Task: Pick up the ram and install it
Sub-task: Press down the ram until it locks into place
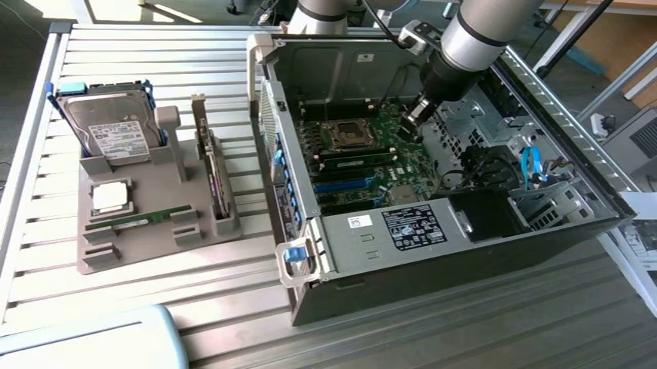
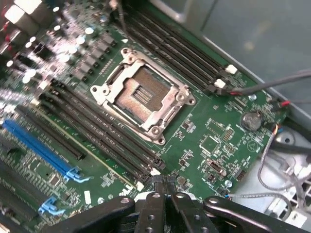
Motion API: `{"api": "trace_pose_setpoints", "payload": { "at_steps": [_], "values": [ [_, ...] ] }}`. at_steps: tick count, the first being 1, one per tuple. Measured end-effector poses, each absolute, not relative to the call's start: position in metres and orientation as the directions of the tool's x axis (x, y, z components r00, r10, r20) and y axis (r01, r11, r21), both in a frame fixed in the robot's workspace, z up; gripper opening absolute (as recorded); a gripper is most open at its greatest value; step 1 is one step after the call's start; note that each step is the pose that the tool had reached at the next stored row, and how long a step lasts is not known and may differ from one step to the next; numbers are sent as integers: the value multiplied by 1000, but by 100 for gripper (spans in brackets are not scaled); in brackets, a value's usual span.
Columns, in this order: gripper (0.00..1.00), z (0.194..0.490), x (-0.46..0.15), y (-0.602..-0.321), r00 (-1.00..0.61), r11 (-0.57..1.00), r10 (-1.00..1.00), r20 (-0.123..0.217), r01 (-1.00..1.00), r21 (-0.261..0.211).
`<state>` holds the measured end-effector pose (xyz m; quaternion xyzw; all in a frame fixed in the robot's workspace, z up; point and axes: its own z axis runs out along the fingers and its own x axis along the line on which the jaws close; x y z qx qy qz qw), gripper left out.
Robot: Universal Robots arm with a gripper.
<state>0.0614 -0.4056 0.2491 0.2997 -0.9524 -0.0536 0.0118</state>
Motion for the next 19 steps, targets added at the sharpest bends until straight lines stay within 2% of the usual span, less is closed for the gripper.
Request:
{"api": "trace_pose_setpoints", "payload": {
  "at_steps": [19],
  "values": [
    [13,244,61,-406,-977,971,-213,-9,-213,109]
  ]
}}
